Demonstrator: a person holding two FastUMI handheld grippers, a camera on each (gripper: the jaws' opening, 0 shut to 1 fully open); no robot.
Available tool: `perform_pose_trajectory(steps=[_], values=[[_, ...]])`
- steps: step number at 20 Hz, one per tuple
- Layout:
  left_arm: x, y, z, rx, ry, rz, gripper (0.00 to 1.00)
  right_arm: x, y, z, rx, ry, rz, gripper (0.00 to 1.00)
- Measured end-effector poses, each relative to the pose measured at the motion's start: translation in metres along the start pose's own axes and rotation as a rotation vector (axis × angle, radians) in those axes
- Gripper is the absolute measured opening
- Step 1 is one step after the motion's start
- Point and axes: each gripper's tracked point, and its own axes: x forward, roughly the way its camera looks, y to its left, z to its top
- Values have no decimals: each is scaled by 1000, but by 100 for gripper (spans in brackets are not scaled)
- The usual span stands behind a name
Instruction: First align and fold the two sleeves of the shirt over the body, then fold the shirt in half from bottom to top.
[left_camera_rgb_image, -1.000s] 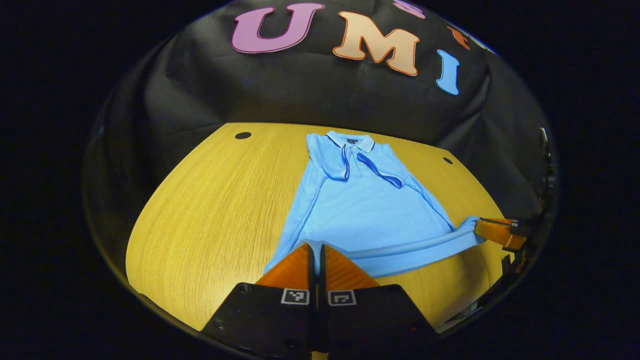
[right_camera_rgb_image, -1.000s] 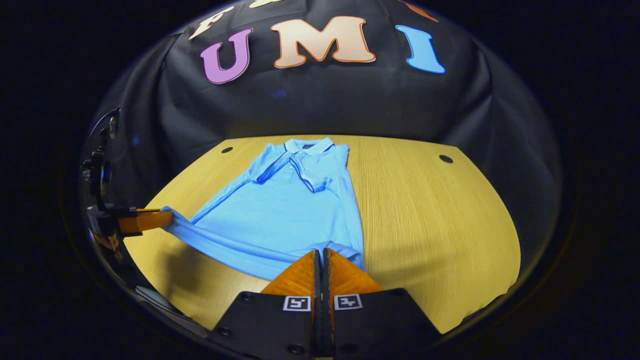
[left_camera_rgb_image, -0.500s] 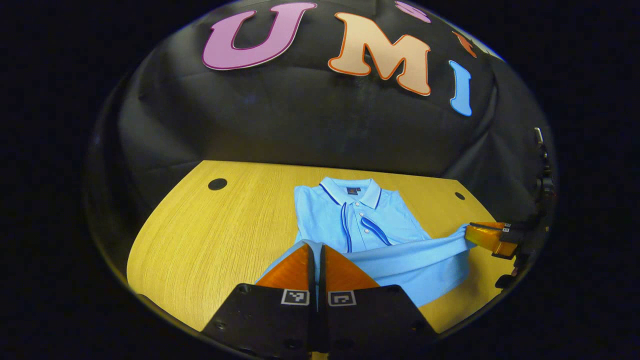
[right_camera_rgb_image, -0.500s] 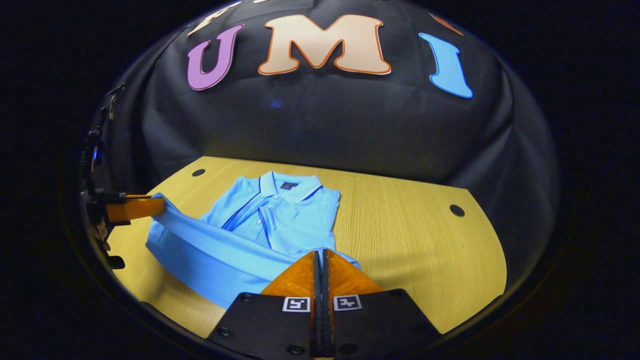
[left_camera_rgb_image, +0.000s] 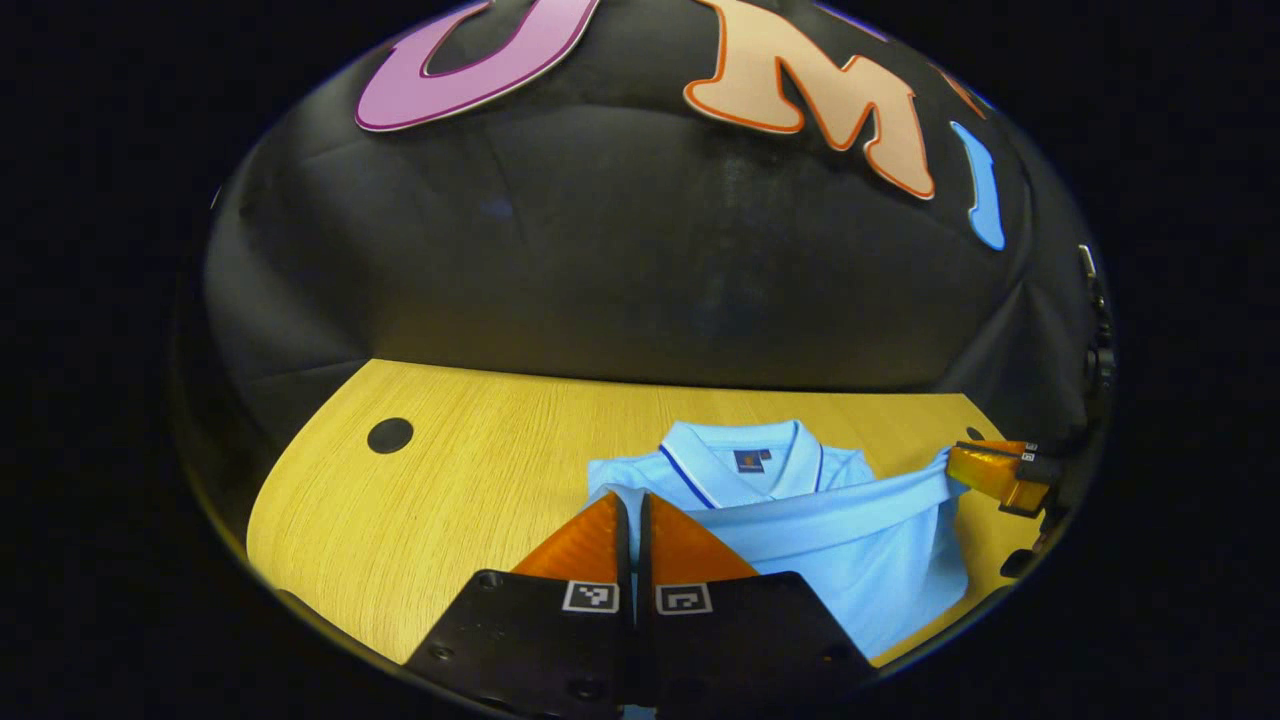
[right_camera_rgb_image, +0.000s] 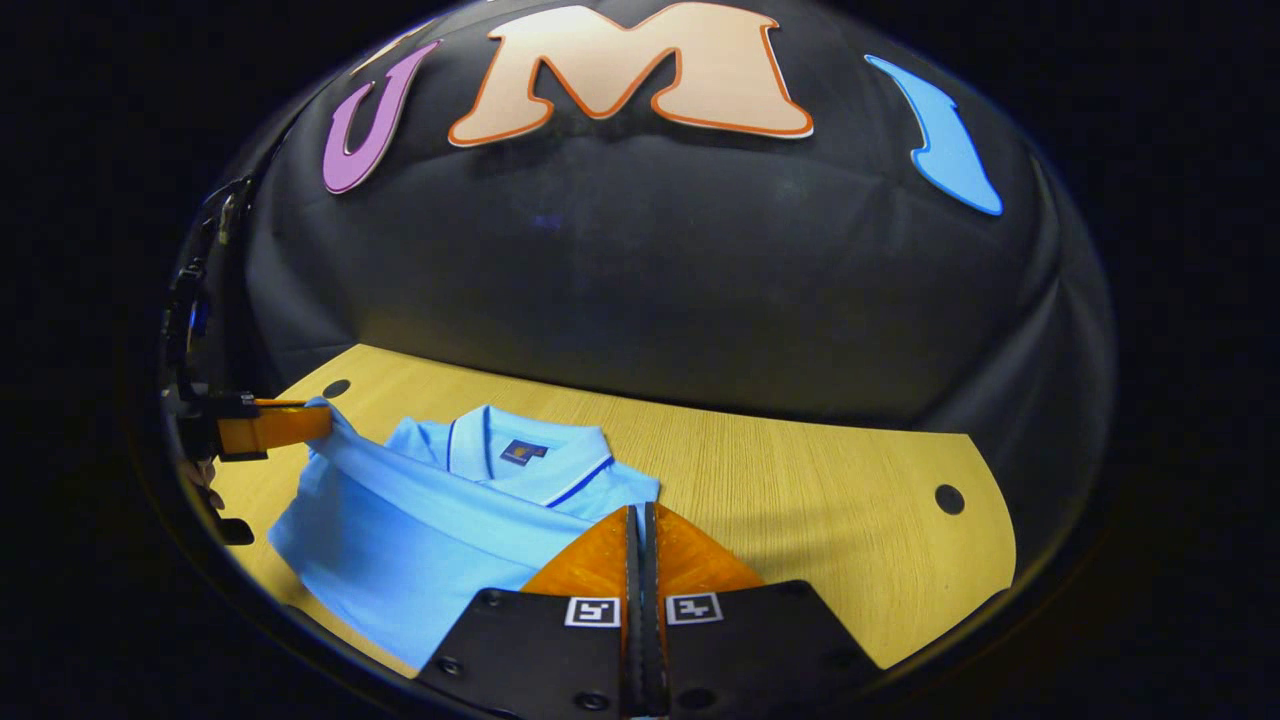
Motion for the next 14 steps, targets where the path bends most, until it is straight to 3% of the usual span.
perform_pose_trajectory(steps=[4, 5, 6, 7, 9, 10, 11, 14], values=[[26, 11, -16, 20, 54, 46, 0, 22, 1, -8, 85, 19, 4, 4], [29, 12, -21, 12, 72, 47, 7, 22, 3, -12, 112, 37, 13, 9], [21, 11, -24, 0, 81, 51, 30, 21, 3, -15, 141, 50, 21, 27], [17, 12, -22, -14, 69, 56, 53, 17, 5, -15, 162, 51, 30, 35], [-2, 13, -15, -25, 42, 61, 99, 5, 8, -14, 184, 38, 34, 77], [-12, 14, -14, -16, 30, 61, 93, -3, 9, -14, 184, 35, 37, 99], [-25, 13, -11, -2, 27, 62, 94, -14, 14, -15, 184, 30, 48, 95], [-71, 3, -18, 27, 21, 40, 96, -55, 29, -17, 149, 14, 76, 99]])
